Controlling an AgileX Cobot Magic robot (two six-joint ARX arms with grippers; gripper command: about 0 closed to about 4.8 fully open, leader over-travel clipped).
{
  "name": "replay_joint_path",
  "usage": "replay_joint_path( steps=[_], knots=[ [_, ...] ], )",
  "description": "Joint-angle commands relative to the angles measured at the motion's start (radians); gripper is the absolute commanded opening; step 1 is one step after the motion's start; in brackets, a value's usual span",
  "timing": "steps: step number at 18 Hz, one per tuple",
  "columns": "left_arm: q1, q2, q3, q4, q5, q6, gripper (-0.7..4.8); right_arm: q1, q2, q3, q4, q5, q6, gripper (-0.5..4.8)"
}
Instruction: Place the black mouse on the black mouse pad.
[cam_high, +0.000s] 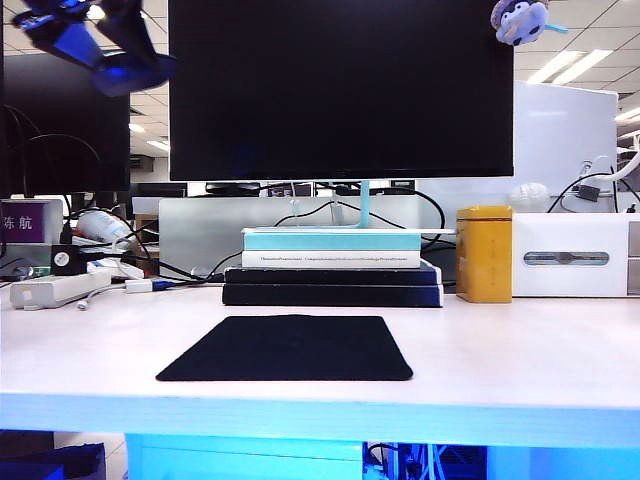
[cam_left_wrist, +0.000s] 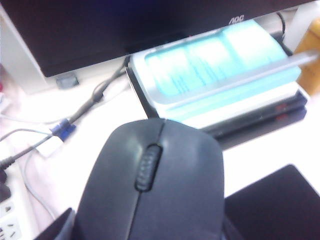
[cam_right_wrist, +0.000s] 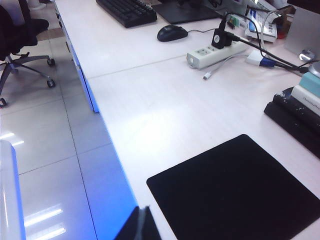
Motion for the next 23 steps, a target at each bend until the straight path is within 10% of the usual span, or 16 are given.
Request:
replay_joint_path(
  steps=[1, 23],
  knots=[
    [-0.001, -0.177, -0.161, 0.124, -0.035, -0.006, -0.05, 0.002, -0.004, 0.005, -0.019, -0.003, -0.001, -0.06],
    [-0.008, -0.65, -0.658, -0.039, 0.067, -0.131, -0.05, 0.004, -0.396, 0.004, -0.459, 0.117, 0.024, -0.06]
  ],
)
